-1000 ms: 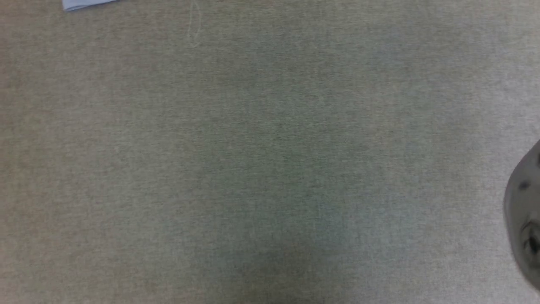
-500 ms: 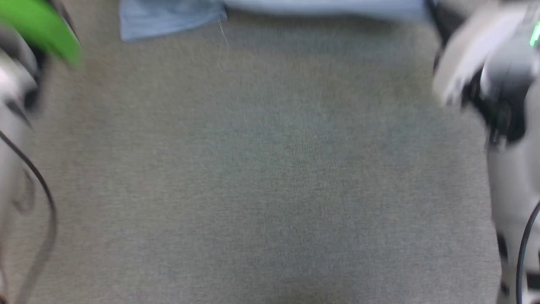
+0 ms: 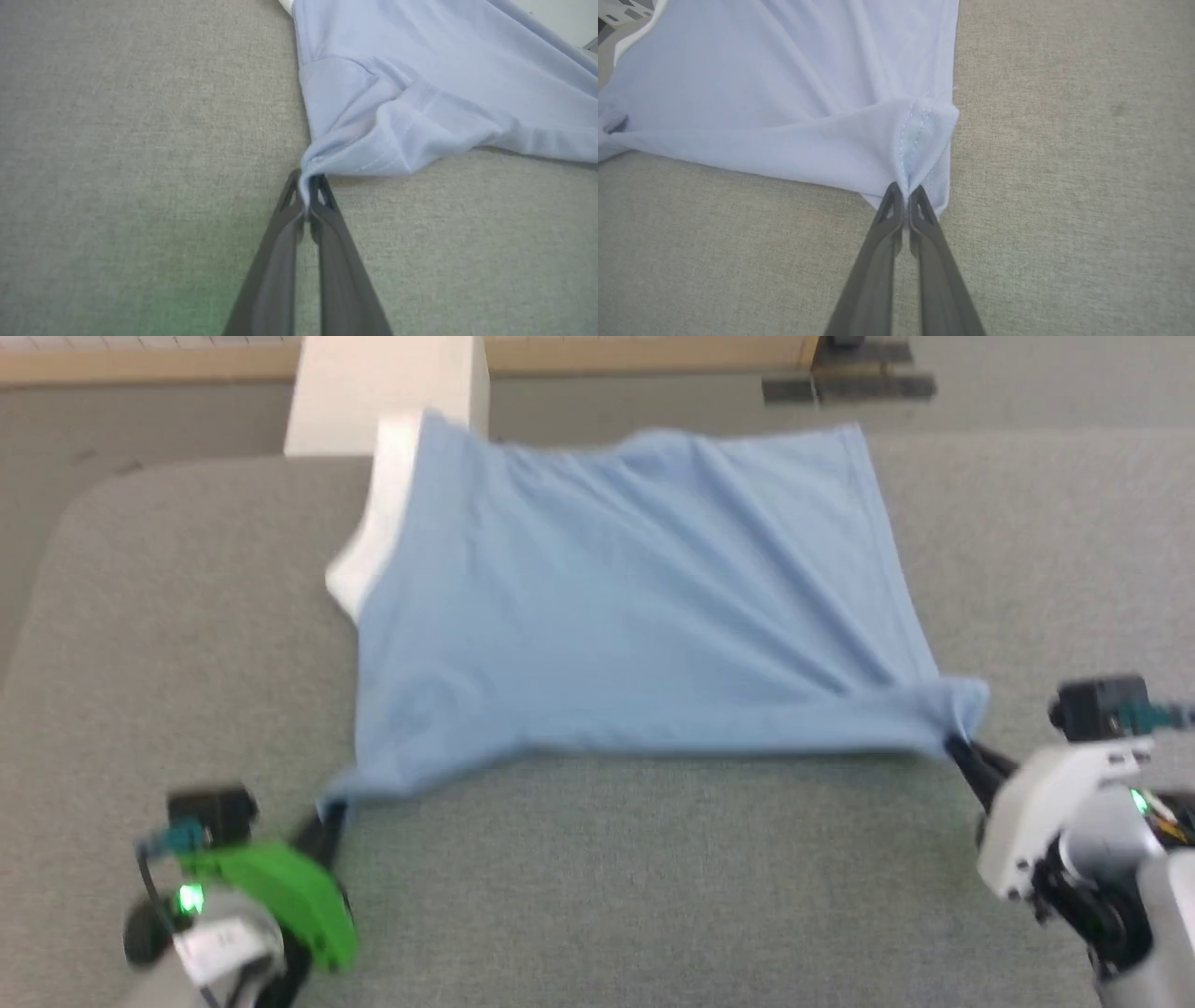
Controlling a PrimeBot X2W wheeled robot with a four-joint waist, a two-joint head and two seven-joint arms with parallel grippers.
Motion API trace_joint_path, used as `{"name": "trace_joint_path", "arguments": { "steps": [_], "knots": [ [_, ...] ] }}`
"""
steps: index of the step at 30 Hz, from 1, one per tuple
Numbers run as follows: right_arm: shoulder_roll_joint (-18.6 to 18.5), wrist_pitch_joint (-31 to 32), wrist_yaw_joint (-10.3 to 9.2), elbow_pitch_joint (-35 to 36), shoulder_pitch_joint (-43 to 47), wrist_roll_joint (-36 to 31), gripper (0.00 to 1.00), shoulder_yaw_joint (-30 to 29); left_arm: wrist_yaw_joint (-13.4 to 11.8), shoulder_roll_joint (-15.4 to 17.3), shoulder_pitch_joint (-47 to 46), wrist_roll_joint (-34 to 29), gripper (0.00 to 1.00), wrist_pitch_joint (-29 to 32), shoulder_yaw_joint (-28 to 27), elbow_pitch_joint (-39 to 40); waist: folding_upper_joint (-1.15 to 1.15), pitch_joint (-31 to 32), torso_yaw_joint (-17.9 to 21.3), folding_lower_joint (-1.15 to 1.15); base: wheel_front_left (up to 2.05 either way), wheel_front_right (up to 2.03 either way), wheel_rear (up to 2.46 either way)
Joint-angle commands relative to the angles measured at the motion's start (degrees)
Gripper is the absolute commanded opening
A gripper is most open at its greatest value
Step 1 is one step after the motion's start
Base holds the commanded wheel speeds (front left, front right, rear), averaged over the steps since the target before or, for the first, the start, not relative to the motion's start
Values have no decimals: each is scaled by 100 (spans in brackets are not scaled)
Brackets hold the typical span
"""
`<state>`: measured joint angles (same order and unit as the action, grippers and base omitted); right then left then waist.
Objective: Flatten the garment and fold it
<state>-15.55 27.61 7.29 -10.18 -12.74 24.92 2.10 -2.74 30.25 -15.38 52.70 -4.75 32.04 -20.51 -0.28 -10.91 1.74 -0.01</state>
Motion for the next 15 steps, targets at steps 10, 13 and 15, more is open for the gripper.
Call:
{"name": "trace_joint_path", "arguments": {
  "steps": [10, 13, 15],
  "knots": [
    [-330, 505, 20, 564, 1303, 73, 0, -328, -865, 762, 1800, 868, 0, 1603, 159, 1448, 28, 651, -87, 1, 0, 0, 0],
    [-377, 861, 20, 684, 1613, 109, 0, -380, -1102, 994, 2110, 1102, 0, 2058, 185, 1788, 28, 679, -80, 1, 0, 0, 0],
    [-382, 1138, 20, 764, 1794, 137, 0, -422, -1261, 1144, 2288, 1204, 0, 2289, 202, 1995, 28, 693, -67, 1, 0, 0, 0]
  ]
}}
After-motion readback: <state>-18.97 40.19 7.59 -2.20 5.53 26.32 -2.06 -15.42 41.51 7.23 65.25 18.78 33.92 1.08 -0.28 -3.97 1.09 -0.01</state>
